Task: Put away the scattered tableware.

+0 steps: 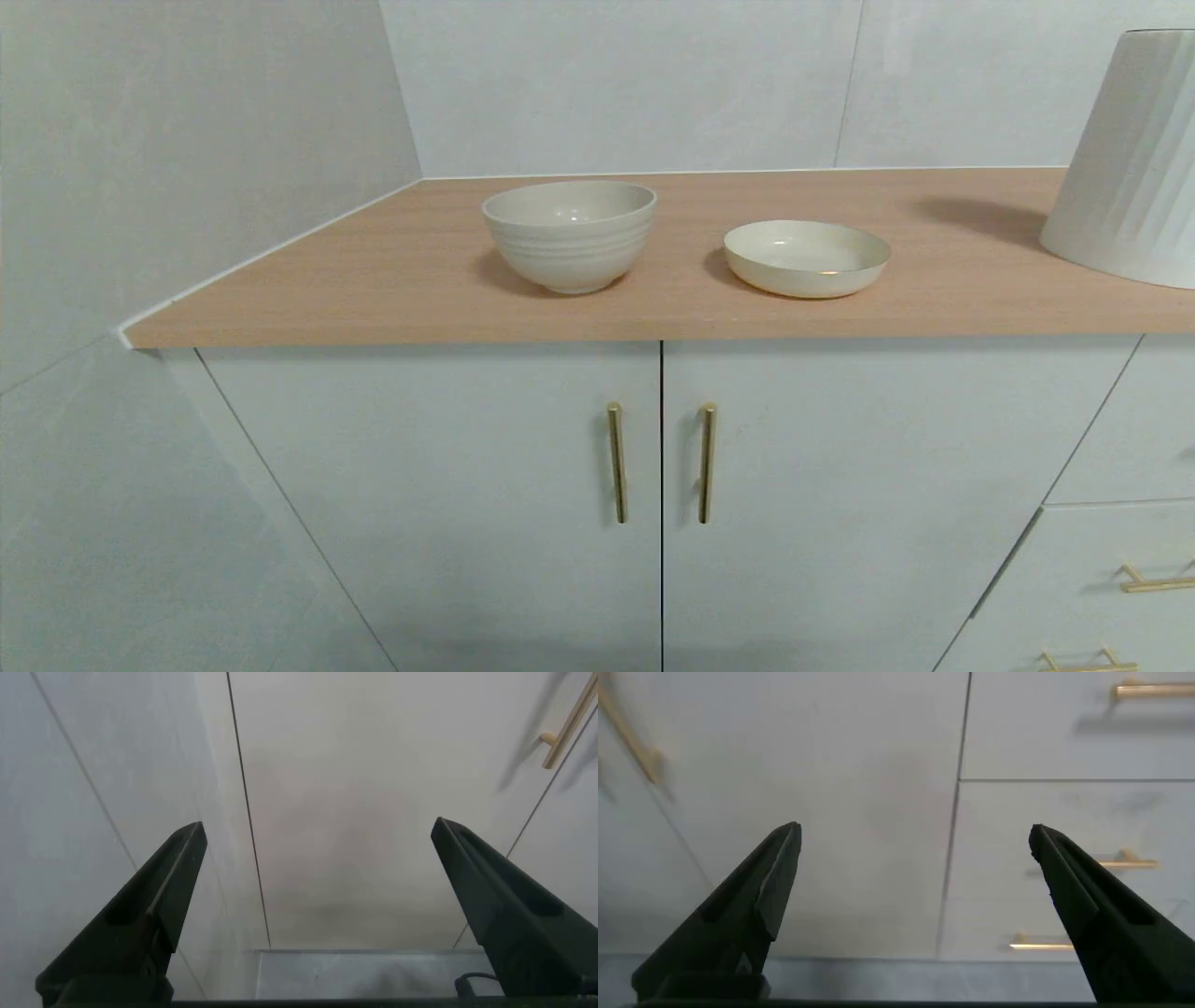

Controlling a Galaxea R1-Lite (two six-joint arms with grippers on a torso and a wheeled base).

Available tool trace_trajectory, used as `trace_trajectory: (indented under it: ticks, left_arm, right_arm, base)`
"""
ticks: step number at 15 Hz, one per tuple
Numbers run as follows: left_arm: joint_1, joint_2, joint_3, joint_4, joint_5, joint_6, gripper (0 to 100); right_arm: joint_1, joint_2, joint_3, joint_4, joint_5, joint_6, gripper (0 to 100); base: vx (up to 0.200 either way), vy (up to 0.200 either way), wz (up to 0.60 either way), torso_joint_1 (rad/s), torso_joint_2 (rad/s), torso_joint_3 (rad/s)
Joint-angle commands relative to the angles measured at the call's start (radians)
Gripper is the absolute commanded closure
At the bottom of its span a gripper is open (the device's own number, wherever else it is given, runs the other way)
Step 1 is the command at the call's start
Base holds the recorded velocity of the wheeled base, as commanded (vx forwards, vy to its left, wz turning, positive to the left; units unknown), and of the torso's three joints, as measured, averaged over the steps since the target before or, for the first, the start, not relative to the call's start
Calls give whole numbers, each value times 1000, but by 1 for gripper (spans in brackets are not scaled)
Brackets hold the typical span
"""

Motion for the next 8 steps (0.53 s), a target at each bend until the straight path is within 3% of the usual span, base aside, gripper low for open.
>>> trace_trajectory:
  ticks: [1,6,8]
  left_arm:
    - [0,0,0,0,0,0,0]
    - [0,0,0,0,0,0,0]
    - [0,0,0,0,0,0,0]
  right_arm:
    - [43,104,-249,-14,45,109,0]
    - [251,837,-468,-18,396,103,0]
    - [348,1071,-568,-118,404,106,0]
  base:
    - [0,0,0,0,0,0]
    - [0,0,0,0,0,0]
    - [0,0,0,0,0,0]
